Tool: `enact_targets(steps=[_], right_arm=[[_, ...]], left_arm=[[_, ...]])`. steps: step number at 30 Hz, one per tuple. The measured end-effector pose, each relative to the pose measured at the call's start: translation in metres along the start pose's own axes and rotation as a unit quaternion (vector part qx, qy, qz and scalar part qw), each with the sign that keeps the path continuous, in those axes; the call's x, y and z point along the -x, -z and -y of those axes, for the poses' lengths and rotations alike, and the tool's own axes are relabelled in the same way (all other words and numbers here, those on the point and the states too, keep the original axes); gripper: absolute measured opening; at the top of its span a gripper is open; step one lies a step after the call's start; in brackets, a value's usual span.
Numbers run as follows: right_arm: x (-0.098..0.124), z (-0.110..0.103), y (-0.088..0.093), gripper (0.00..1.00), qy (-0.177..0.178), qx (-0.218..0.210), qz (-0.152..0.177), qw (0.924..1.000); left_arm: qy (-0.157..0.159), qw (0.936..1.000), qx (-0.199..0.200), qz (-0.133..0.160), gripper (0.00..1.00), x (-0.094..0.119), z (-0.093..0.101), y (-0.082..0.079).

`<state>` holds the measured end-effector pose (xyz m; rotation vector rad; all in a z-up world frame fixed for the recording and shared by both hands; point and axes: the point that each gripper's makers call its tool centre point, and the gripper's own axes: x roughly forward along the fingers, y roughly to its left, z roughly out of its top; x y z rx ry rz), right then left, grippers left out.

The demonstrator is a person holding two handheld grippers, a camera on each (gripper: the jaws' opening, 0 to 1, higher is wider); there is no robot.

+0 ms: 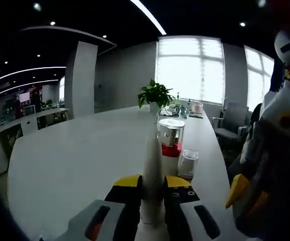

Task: Arrange the skincare products in the storage area until every visible bottle or jar stands upright without overlapping.

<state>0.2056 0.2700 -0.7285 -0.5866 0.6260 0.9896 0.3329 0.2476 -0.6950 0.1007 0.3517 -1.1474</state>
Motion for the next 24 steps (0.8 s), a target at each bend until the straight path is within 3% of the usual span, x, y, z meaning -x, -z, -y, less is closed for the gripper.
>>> enact_targets(steps=[7,12,20,24], right_arm=[[-0.002,-0.003,0.002,0.20,-0.007,0.001,-0.007,0.9999],[-0.002,-0.003,0.003,0.20,-0.010,0.001,-0.009,0.9999],[-0.001,-0.004,0.001,0.20,-0.010,0.005,-0.004,0.9999],[0.001,-0.004,-0.003,0.20,-0.008,0.010,0.004,0.9999]], left_arm=[[0.030,0.9994,-0.016,-0.003,0.16,-0.005,0.008,-0.002],[0.035,0.9993,-0.013,-0.004,0.17,-0.010,0.011,-0.003],[0.000,0.9997,0.026,-0.005,0.24,0.001,0.006,-0.010],[-0.033,0.9988,0.020,-0.030,0.25,0.011,0.002,-0.001]])
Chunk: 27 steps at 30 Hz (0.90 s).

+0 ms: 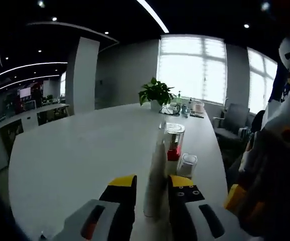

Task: Arrange the skincare products in the storage area until every visible bottle or jar stands upright without overlapping.

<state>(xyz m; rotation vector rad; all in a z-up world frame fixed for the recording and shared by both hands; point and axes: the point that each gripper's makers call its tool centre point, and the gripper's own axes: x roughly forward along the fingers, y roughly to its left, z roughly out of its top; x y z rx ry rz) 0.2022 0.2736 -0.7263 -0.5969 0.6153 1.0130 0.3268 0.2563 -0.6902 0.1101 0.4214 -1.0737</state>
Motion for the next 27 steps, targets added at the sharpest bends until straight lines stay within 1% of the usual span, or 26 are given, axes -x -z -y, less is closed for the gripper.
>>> enact_targets(steps=[2,3,5,7,10,12,14,19,27], right_arm=[[0.001,0.001,-0.002,0.20,0.002,0.002,0.004,1.0000],[0.002,0.001,-0.003,0.20,0.002,0.002,0.006,1.0000],[0.002,0.002,-0.004,0.20,0.003,-0.004,0.010,0.9999],[0.001,0.003,-0.003,0.20,0.004,-0.007,0.008,0.9999],[0.001,0.002,-0.002,0.20,0.003,-0.005,0.005,1.0000],[0.000,0.002,-0.002,0.20,0.004,-0.002,0.004,1.0000],[0.000,0.003,-0.001,0.20,0.005,-0.001,0.001,1.0000],[0.001,0.004,0.002,0.20,0.009,0.000,-0.002,1.0000],[0.000,0.003,0.003,0.20,0.007,0.003,-0.007,0.9999]], left_arm=[[-0.015,0.9996,-0.015,-0.019,0.24,0.005,-0.001,0.007],[-0.029,0.9990,-0.020,-0.030,0.24,0.007,-0.003,0.012],[-0.033,0.9986,-0.022,-0.036,0.23,0.009,-0.001,0.018],[-0.042,0.9980,-0.015,-0.044,0.22,0.010,-0.003,0.024],[-0.052,0.9975,-0.014,-0.046,0.21,0.008,-0.005,0.025],[-0.050,0.9976,-0.014,-0.045,0.21,0.004,-0.002,0.024],[-0.053,0.9970,-0.026,-0.050,0.20,0.000,-0.001,0.025],[-0.061,0.9964,-0.032,-0.051,0.20,-0.003,-0.003,0.025],[-0.075,0.9940,-0.037,-0.069,0.19,-0.004,-0.008,0.038]])
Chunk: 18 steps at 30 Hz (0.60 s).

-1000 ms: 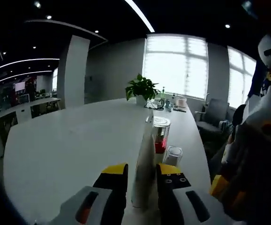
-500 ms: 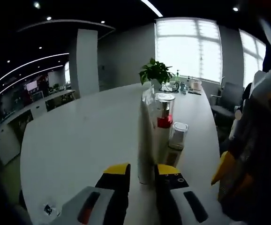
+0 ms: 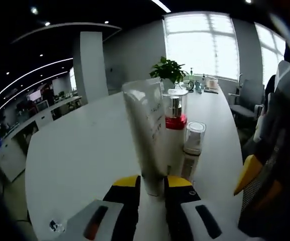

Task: Arrange the skincare products in the storage area until every visible bottle or jar stands upright without overlapping.

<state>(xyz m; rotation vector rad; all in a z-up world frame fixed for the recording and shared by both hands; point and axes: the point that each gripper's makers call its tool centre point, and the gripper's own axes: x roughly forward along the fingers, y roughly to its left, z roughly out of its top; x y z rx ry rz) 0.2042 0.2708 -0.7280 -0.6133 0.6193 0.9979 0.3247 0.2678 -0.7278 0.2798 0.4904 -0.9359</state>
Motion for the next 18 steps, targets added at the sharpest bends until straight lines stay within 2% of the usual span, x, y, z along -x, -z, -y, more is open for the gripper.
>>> enact_targets(steps=[10,18], right_arm=[[-0.0013,-0.0010,0.0035,0.20,-0.004,0.002,-0.009,1.0000],[-0.0025,-0.0033,0.0041,0.20,-0.010,0.002,-0.012,0.9999]], left_arm=[[-0.001,0.9999,0.000,-0.014,0.18,-0.0060,0.0013,0.0076],[0.005,0.9999,-0.007,-0.013,0.18,-0.0090,0.0003,0.0053]])
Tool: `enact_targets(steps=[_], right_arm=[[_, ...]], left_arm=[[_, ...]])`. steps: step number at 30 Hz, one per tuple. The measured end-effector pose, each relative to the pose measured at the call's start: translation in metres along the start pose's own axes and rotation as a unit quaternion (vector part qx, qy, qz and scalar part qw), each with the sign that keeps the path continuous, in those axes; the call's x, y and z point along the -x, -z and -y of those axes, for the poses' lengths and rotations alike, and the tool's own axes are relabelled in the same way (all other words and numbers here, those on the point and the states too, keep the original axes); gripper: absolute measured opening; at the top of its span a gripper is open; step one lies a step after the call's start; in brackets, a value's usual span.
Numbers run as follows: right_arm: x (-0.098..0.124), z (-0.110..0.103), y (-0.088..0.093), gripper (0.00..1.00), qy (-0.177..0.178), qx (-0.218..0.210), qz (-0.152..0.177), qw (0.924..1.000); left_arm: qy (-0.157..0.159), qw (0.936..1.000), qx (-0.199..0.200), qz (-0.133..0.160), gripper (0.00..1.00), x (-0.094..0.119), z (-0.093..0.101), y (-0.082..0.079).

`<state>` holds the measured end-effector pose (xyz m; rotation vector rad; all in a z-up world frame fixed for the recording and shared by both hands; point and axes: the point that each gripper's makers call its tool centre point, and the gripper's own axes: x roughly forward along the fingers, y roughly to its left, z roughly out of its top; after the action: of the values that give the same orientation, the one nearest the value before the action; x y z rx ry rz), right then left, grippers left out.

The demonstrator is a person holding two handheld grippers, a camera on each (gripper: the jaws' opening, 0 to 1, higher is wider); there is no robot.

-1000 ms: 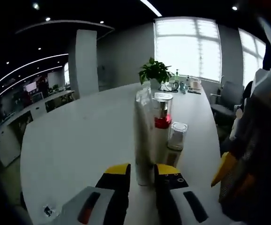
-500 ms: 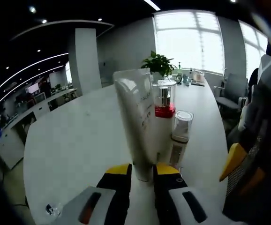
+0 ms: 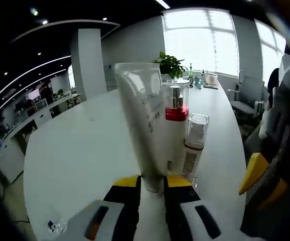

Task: Arrange the skincare products in the storage area until every visible bottle or jar stands upright without overlapping.

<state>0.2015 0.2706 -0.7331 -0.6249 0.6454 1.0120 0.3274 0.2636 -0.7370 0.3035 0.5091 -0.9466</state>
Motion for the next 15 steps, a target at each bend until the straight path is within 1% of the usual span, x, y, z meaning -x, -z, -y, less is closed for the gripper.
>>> enact_targets(steps=[3,5,7,8,10,12,14,15], right_arm=[[0.000,-0.001,0.000,0.20,-0.002,0.002,0.000,1.0000],[0.000,-0.001,0.000,0.20,-0.002,0.003,-0.001,1.0000],[0.000,-0.001,0.000,0.20,-0.002,0.003,0.000,1.0000],[0.000,-0.001,-0.001,0.20,-0.001,0.003,0.001,1.0000],[0.001,-0.001,-0.001,0.20,-0.001,0.005,0.002,1.0000],[0.001,-0.002,-0.003,0.20,-0.002,0.008,0.005,1.0000],[0.002,-0.002,-0.005,0.20,-0.002,0.008,0.009,0.9999],[0.003,-0.003,-0.006,0.20,-0.002,0.009,0.011,0.9999]], left_arm=[[0.000,1.0000,0.003,-0.002,0.18,-0.002,-0.001,-0.001],[0.000,0.9998,0.017,-0.006,0.20,-0.001,-0.002,-0.002],[-0.002,0.9985,0.046,-0.028,0.24,0.005,-0.004,0.000],[-0.006,0.9982,0.052,-0.030,0.26,0.011,-0.007,-0.002],[-0.012,0.9983,0.048,-0.031,0.28,0.020,-0.010,-0.005],[-0.032,0.9978,0.045,-0.036,0.28,0.033,-0.015,-0.005],[-0.052,0.9964,0.050,-0.044,0.28,0.047,-0.019,-0.004],[-0.055,0.9961,0.056,-0.042,0.28,0.052,-0.018,-0.005]])
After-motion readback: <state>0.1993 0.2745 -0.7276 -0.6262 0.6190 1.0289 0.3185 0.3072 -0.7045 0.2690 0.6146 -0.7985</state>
